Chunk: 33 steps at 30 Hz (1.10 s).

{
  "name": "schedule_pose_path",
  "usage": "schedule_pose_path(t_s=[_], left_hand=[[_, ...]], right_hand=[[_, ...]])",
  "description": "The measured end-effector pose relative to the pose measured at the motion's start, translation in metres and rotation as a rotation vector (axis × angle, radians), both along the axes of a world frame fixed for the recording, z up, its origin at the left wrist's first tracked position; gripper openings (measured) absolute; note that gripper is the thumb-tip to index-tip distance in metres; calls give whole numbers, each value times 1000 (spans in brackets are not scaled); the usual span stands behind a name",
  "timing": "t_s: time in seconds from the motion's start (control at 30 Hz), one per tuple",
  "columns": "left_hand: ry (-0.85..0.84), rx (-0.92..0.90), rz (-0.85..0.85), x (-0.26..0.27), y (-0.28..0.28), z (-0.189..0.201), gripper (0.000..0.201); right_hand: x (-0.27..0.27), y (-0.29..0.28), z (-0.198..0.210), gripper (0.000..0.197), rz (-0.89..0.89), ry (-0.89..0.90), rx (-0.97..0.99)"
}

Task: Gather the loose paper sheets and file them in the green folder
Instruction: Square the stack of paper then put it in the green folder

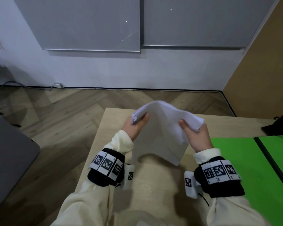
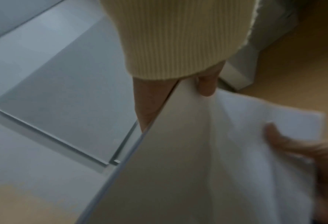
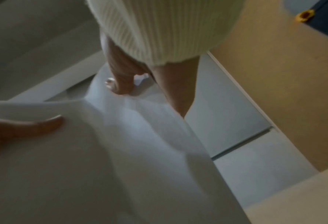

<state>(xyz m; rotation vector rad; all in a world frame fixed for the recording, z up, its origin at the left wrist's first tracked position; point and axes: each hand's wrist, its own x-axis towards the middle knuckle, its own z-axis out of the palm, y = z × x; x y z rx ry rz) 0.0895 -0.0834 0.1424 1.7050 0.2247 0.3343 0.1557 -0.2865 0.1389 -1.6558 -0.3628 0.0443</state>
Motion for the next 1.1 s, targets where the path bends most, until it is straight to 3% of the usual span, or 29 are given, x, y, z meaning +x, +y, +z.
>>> schedule_pose_path(t_s=[0.1,0.23,0.33,0.43,0.47,0.57,0.67,0.7,0.8,0.97,1.1], left_hand=[[-105,-103,9,0,-4,9,38],[-155,-206,184,-9,-3,1,44],[-179,-231,319,-9,-10,-3,44],[-266,-209,405,-7,-13,-6,47],[-291,-190,389,-7,-14,-7,47],[-280,-153,271,-6,-19,-9,44],[-282,-146,226,-5,-17,-4,38],[-294,-140,203,-5,-17,-1,39],[-292,-151,147,-3,-13,2,41],[-153,-75,104,1,-3,-12,98],[-142,-47,78,2,-1,-6,84]], right_hand=[[0,0,5,20,-20,-77,98],[-6,-6,-4,11,42,5,57],[-7,-7,-3,33,73,40,87],[-5,-5,0,18,84,43,72],[-5,-4,0,9,68,48,59],[-3,-1,-3,16,1,48,32],[-4,2,2,48,-52,-9,70],[-3,2,5,50,-67,-23,107],[3,-4,8,23,-91,4,126],[7,-6,-12,12,-75,133,-8],[14,-5,-9,5,-95,112,17]])
